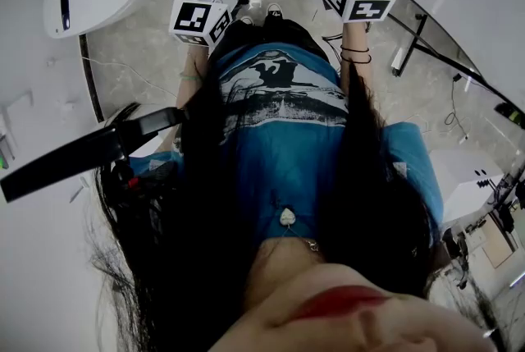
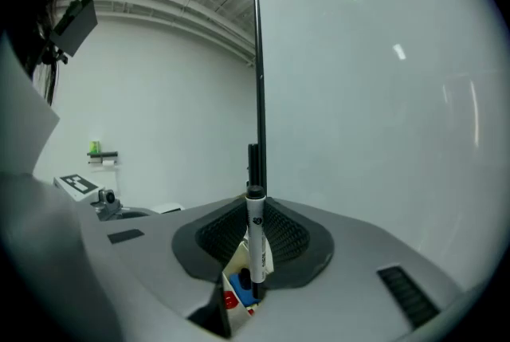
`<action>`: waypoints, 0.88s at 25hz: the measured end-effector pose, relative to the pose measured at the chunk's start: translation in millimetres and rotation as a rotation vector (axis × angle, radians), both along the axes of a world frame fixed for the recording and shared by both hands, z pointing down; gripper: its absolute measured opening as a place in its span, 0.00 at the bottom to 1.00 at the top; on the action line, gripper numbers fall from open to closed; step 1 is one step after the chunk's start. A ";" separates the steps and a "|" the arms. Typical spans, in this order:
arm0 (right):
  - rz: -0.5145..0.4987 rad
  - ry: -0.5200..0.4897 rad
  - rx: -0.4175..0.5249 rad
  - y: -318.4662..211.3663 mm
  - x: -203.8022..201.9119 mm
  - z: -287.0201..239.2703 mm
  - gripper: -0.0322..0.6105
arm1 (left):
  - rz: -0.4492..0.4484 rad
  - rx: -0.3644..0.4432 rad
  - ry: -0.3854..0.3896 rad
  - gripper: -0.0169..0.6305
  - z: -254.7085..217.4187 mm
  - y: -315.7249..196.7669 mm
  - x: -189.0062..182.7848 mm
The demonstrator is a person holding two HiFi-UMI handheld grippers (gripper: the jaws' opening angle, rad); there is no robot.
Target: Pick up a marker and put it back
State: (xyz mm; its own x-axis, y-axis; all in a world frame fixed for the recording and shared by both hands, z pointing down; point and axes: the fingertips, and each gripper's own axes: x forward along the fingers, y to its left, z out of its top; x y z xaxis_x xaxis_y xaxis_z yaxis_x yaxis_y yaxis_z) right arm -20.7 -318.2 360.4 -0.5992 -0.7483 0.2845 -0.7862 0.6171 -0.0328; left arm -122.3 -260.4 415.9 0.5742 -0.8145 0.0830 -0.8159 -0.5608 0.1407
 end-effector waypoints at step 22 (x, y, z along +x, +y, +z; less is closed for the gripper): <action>-0.012 0.013 0.060 8.3 10.8 -8.8 0.16 | 0.038 -0.006 0.003 0.03 -2.1 0.4 14.0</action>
